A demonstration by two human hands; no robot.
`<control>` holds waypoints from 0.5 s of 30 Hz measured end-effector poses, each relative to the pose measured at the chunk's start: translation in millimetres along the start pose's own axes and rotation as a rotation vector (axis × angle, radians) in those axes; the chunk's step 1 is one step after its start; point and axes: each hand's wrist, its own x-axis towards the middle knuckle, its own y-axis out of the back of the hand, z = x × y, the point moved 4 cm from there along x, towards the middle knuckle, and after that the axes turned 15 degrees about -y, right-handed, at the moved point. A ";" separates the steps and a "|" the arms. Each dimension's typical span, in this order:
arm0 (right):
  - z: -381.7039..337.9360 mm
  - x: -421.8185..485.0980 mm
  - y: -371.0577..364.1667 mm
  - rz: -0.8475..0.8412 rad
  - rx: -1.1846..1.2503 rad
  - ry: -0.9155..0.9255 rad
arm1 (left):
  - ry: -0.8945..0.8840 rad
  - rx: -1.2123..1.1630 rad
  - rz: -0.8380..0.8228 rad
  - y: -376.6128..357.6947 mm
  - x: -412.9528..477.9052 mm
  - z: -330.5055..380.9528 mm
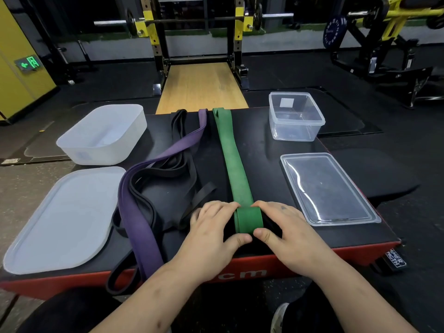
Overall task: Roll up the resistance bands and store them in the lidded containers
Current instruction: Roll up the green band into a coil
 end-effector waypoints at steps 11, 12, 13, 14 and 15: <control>0.4 -2.8 3.6 0.012 0.012 0.037 | -0.023 0.040 -0.065 -0.4 -3.6 5.5; -0.3 -2.2 3.9 0.013 0.011 0.023 | -0.023 0.040 -0.060 -0.6 -4.1 6.2; -1.8 -1.9 4.4 0.013 0.015 0.014 | -0.024 0.034 -0.044 -0.9 -4.7 6.3; -3.0 -1.8 4.6 0.015 0.020 0.016 | -0.027 0.031 -0.024 -1.0 -5.1 6.0; -4.1 -2.2 5.1 0.015 0.022 0.022 | -0.027 0.036 -0.012 -1.2 -4.9 5.2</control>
